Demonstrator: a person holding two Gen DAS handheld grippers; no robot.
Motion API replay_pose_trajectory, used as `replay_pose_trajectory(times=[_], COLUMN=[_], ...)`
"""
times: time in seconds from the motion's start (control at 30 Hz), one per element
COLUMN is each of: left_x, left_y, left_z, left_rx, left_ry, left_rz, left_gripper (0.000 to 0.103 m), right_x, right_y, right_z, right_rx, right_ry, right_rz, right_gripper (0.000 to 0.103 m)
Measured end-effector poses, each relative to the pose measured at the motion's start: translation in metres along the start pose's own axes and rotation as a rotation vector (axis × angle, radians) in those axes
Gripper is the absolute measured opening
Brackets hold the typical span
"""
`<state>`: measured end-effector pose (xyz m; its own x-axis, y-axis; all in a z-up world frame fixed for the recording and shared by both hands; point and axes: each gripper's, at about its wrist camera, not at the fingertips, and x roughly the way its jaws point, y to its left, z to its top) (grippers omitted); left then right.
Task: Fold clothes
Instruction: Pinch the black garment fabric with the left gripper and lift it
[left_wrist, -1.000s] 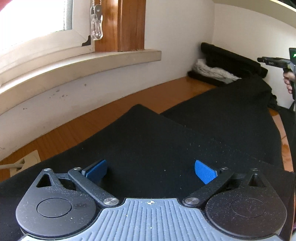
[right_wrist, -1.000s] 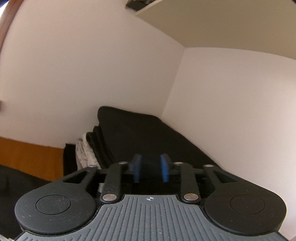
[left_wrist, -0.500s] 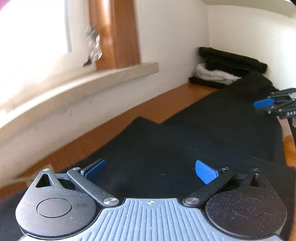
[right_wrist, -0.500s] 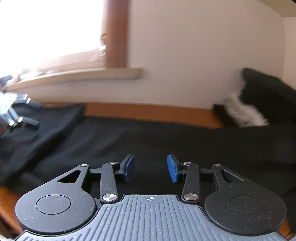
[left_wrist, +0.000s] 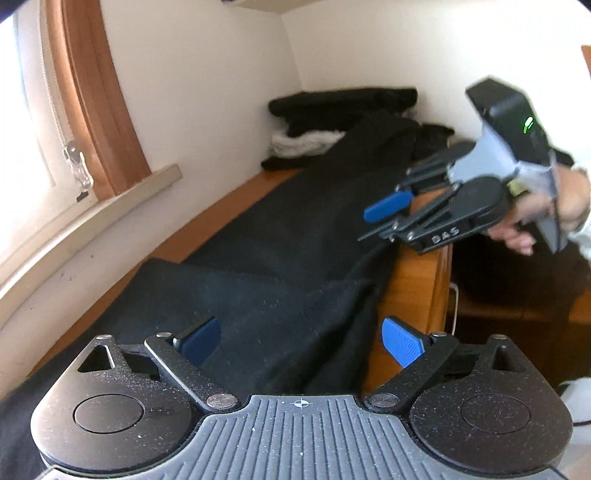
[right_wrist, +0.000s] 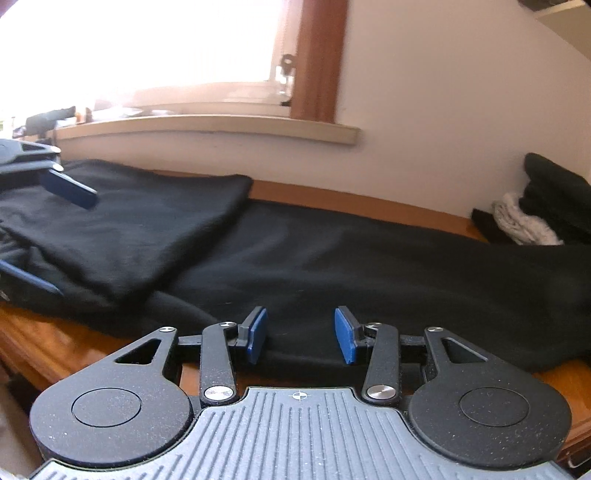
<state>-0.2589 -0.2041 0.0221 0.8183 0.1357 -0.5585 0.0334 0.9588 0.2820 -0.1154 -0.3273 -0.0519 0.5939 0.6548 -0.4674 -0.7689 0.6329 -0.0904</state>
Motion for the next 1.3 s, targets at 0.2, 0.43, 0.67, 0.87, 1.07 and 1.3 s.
replay_pose_trajectory(times=[0.2, 0.43, 0.67, 0.87, 1.07, 1.3], left_x=[0.012, -0.013, -0.038, -0.043, -0.03, -0.01], left_y=[-0.007, 0.051, 0.11, 0.118, 0.129, 0.168], left_z=[-0.002, -0.011, -0.025, -0.024, -0.033, -0.074], left_rx=[0.024, -0.234, -0.459, -0.46, -0.463, -0.604], left_ry=[0.027, -0.113, -0.194, -0.195, -0.182, -0.104], left_rz=[0.007, -0.133, -0.192, -0.152, -0.082, -0.086], left_gripper=[0.073, 0.011, 0.008, 0.008, 0.008, 0.008], right_x=[-0.004, -0.006, -0.007, -0.005, -0.007, -0.022], right_y=[0.011, 0.023, 0.034, 0.057, 0.074, 0.076], right_z=[0.001, 0.004, 0.011, 0.024, 0.036, 0.033], right_rx=[-0.027, -0.057, -0.091, -0.111, -0.179, -0.169], right_ry=[0.005, 0.0, 0.006, -0.022, -0.03, -0.01], right_rz=[0.031, 0.103, 0.161, 0.289, 0.32, 0.396], right_gripper=[0.043, 0.043, 0.043, 0.043, 0.042, 0.022])
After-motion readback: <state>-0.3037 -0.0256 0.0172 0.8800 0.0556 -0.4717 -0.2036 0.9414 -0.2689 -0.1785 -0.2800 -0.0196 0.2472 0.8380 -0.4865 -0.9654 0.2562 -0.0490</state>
